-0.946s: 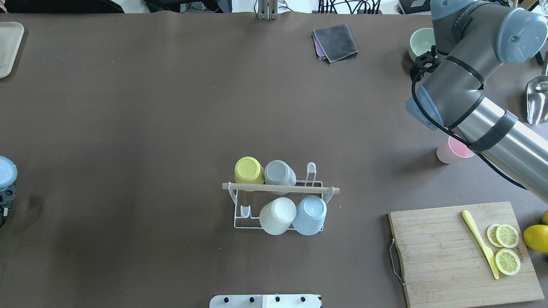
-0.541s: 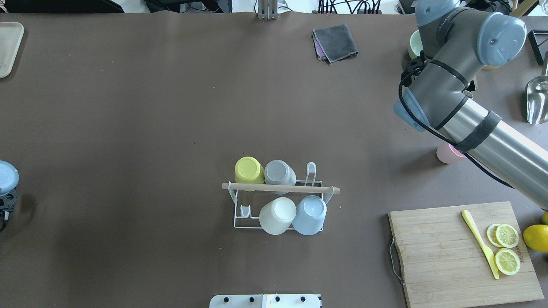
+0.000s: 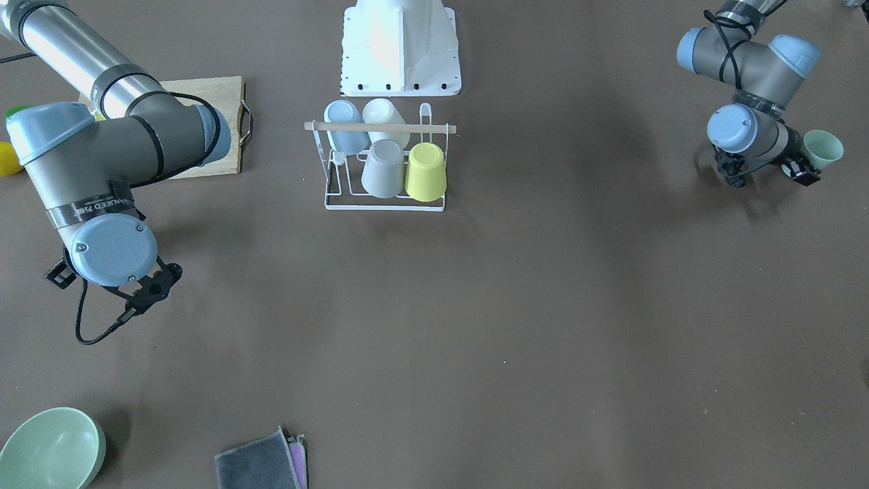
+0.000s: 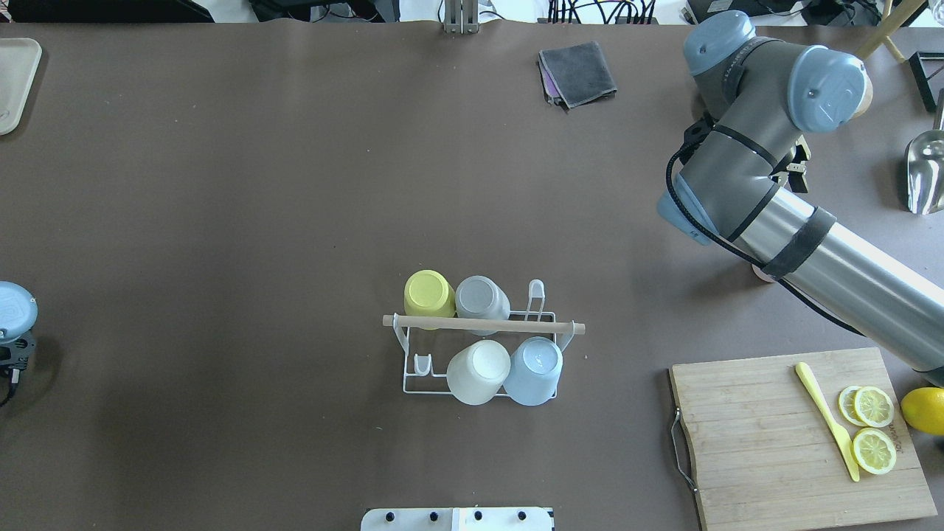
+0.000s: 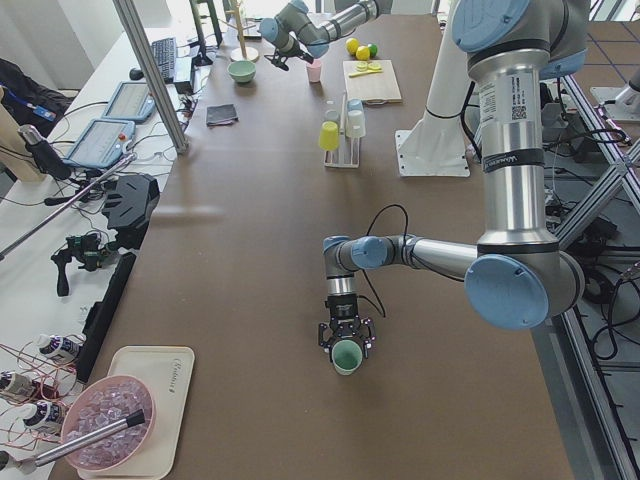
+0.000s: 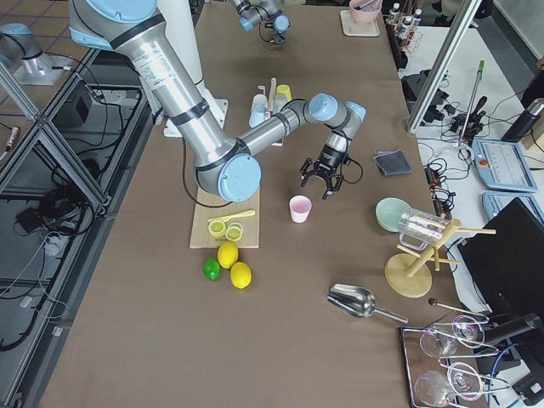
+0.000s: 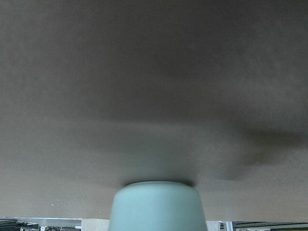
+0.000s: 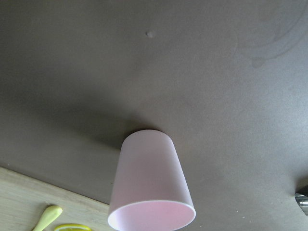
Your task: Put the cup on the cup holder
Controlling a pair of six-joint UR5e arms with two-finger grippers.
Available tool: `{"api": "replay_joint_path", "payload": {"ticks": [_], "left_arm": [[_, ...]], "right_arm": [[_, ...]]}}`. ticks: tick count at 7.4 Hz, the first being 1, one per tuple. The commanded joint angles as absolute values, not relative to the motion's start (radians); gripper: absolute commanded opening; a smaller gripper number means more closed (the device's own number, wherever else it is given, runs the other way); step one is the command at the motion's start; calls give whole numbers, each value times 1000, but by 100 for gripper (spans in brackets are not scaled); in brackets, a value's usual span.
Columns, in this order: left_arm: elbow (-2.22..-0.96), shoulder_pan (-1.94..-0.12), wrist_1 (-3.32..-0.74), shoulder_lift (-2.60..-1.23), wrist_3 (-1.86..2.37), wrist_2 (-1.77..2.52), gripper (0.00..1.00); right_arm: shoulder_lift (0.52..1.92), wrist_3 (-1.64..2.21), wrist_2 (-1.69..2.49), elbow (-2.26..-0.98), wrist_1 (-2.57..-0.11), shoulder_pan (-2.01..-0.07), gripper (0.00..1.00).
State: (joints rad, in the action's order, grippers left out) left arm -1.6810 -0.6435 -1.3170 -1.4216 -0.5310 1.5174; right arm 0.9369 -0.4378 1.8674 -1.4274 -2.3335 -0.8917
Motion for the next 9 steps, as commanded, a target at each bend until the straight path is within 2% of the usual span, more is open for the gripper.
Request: {"api": "replay_joint_path", "payload": {"ticks": [1, 3, 9], "left_arm": [[-1683, -643, -1345, -1398, -532, 1520, 99], [-1681, -643, -1365, -1381, -534, 1520, 99], [-1677, -644, -1408, -1347, -534, 1520, 98]], "right_arm": [[917, -457, 1873, -1361, -2332, -891, 99], [849, -462, 1885, -1277, -2335, -891, 99], [851, -502, 1884, -1200, -2333, -856, 99]]}}
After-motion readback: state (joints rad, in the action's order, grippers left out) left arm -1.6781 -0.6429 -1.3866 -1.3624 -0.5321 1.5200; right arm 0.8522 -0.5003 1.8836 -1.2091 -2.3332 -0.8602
